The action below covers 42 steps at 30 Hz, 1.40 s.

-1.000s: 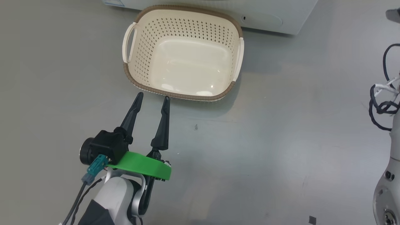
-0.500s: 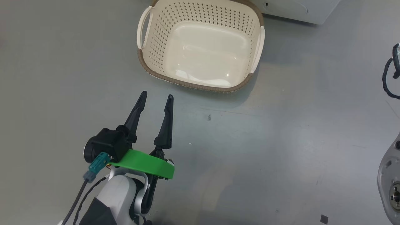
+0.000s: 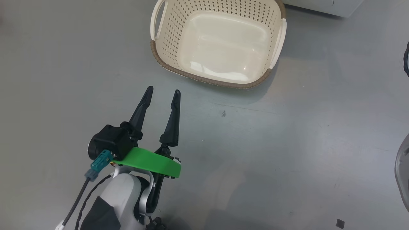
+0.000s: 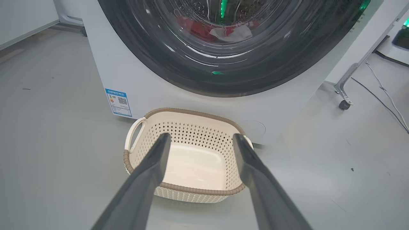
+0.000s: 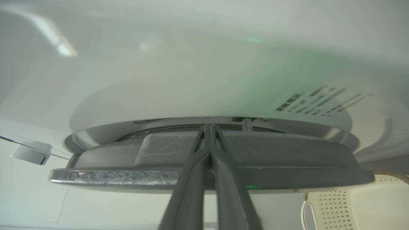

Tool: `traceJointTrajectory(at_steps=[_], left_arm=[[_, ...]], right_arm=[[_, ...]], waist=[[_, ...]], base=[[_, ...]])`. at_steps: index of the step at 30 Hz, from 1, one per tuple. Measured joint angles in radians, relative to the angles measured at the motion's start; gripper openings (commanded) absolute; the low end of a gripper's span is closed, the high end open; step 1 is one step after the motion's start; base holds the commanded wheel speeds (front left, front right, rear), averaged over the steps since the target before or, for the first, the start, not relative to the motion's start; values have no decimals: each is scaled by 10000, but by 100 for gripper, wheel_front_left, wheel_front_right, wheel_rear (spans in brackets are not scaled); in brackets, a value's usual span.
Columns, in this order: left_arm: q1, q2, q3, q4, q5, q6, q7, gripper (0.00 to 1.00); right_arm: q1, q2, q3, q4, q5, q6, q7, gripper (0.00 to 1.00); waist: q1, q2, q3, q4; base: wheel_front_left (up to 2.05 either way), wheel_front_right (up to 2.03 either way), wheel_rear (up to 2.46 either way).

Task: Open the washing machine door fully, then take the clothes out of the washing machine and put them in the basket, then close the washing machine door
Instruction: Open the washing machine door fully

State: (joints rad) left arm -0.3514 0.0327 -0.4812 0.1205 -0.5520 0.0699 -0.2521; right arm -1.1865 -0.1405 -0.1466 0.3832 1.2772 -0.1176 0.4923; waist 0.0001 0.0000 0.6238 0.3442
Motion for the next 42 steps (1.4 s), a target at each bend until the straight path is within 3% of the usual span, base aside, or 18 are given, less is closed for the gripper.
traceJointTrajectory(at_steps=[23, 42], left_arm=[[-177, -10, -198, -17, -288, 59, 0, 100], [-185, -19, -311, -15, -286, 102, 0, 100]], right_arm=[[-1174, -111, -456, 1392, 959, -90, 1156, 0], [-1631, -274, -552, 2546, 955, -88, 1638, 0]], waist=[[-1, 0, 176, 255], [-1, 0, 127, 254]], base=[[0, 0, 0], [0, 0, 0]])
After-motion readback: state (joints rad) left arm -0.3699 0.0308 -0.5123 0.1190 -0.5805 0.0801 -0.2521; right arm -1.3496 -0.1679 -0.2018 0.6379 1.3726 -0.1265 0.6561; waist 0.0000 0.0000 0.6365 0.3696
